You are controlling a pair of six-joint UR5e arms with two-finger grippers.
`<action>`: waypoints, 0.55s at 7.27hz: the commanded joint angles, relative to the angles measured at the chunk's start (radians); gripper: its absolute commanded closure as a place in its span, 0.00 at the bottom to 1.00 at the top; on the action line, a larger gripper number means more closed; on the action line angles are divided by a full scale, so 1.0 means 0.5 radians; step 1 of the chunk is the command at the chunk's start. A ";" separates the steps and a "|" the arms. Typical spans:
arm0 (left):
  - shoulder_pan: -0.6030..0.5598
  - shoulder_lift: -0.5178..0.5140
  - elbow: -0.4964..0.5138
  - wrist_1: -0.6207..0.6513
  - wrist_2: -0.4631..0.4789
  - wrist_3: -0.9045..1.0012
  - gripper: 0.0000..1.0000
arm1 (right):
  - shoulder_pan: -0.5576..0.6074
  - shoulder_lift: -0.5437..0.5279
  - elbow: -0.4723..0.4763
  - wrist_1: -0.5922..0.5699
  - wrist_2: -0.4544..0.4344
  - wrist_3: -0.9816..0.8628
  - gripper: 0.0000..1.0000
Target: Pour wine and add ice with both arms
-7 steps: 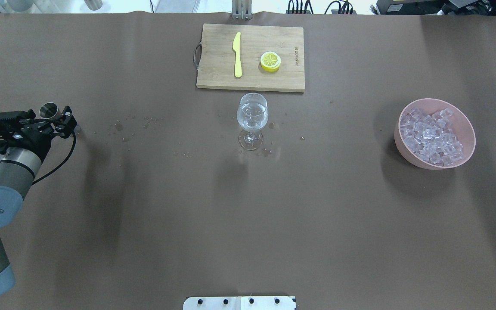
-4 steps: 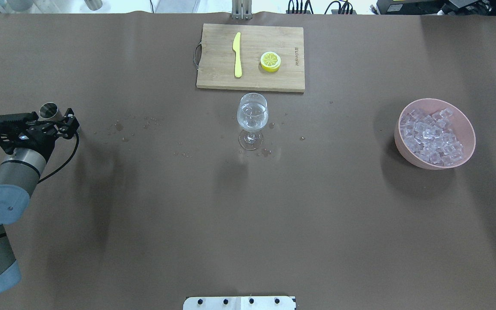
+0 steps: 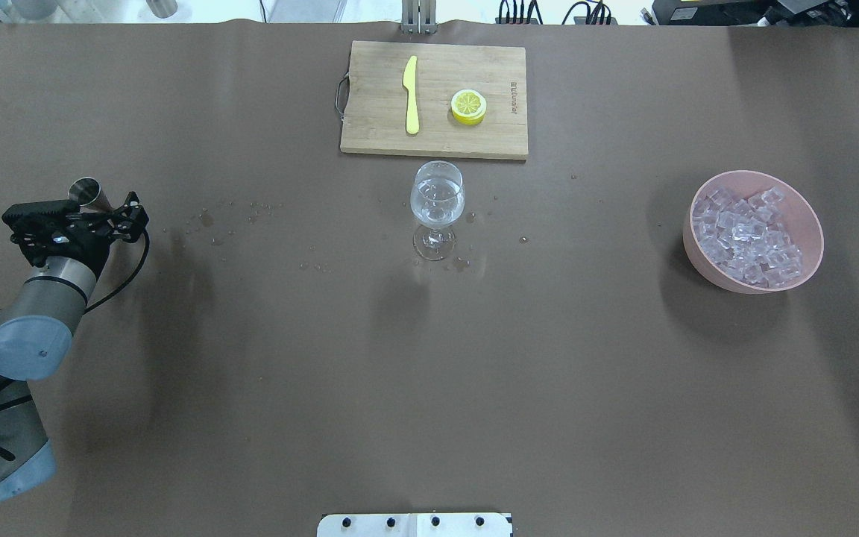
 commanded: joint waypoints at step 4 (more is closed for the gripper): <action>-0.003 0.019 0.018 -0.249 -0.054 0.008 0.72 | 0.000 -0.003 0.003 0.000 0.023 0.000 0.00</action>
